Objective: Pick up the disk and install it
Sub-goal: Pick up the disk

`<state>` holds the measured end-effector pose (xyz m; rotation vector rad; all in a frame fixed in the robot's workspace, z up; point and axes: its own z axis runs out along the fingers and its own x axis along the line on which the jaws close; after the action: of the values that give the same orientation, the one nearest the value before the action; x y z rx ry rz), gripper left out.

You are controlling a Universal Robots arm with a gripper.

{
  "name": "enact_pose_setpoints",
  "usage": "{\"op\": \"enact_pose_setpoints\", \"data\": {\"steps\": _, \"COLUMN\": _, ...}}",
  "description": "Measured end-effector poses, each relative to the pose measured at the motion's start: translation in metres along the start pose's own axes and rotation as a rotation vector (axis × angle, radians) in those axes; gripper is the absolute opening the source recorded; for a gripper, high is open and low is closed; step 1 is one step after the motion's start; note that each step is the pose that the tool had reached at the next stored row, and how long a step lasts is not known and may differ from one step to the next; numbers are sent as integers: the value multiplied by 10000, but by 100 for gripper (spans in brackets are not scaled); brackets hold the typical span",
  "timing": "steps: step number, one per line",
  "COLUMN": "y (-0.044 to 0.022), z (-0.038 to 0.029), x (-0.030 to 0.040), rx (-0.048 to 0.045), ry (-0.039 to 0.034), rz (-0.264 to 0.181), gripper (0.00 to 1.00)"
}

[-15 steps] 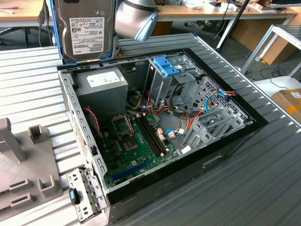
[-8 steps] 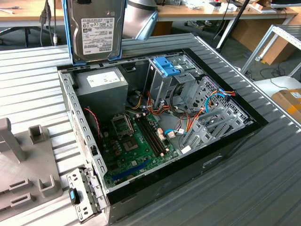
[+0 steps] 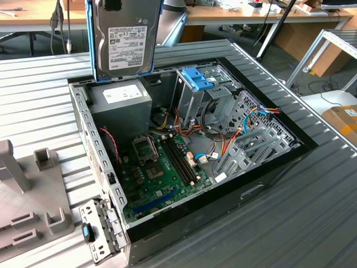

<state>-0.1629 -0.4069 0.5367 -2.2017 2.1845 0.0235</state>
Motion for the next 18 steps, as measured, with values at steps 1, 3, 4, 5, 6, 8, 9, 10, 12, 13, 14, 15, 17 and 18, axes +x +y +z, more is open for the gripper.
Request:
{"op": "enact_pose_setpoints", "data": {"steps": 1, "y": -11, "z": -2, "x": 39, "rx": 0, "ry": 1, "rz": -4, "gripper": 36}}
{"op": "enact_pose_setpoints", "data": {"steps": 3, "y": -25, "z": -4, "x": 98, "rx": -1, "ry": 1, "rz": -6, "gripper": 36}}
{"op": "enact_pose_setpoints", "data": {"steps": 4, "y": -31, "z": -4, "x": 127, "rx": -1, "ry": 1, "rz": -8, "gripper": 36}}
{"op": "enact_pose_setpoints", "data": {"steps": 5, "y": -35, "z": -5, "x": 148, "rx": 0, "ry": 0, "rz": -9, "gripper": 36}}
{"op": "enact_pose_setpoints", "data": {"steps": 6, "y": -42, "z": -6, "x": 186, "rx": 0, "ry": 0, "rz": -11, "gripper": 36}}
{"op": "enact_pose_setpoints", "data": {"steps": 8, "y": -59, "z": -9, "x": 267, "rx": -1, "ry": 0, "rz": -16, "gripper": 36}}
{"op": "enact_pose_setpoints", "data": {"steps": 9, "y": -63, "z": -9, "x": 289, "rx": -1, "ry": 0, "rz": -16, "gripper": 36}}
{"op": "enact_pose_setpoints", "data": {"steps": 10, "y": -73, "z": -11, "x": 333, "rx": -1, "ry": 0, "rz": -19, "gripper": 36}}
{"op": "enact_pose_setpoints", "data": {"steps": 12, "y": -82, "z": -13, "x": 381, "rx": -2, "ry": 0, "rz": -20, "gripper": 36}}
{"op": "enact_pose_setpoints", "data": {"steps": 13, "y": -87, "z": -14, "x": 404, "rx": -1, "ry": 0, "rz": -21, "gripper": 36}}
{"op": "enact_pose_setpoints", "data": {"steps": 14, "y": -93, "z": -14, "x": 433, "rx": -1, "ry": -1, "rz": -21, "gripper": 36}}
{"op": "enact_pose_setpoints", "data": {"steps": 15, "y": -98, "z": -15, "x": 453, "rx": -1, "ry": 0, "rz": -21, "gripper": 36}}
{"op": "enact_pose_setpoints", "data": {"steps": 17, "y": -111, "z": -17, "x": 510, "rx": -1, "ry": 0, "rz": -22, "gripper": 36}}
{"op": "enact_pose_setpoints", "data": {"steps": 18, "y": -119, "z": -19, "x": 546, "rx": -1, "ry": 1, "rz": -24, "gripper": 36}}
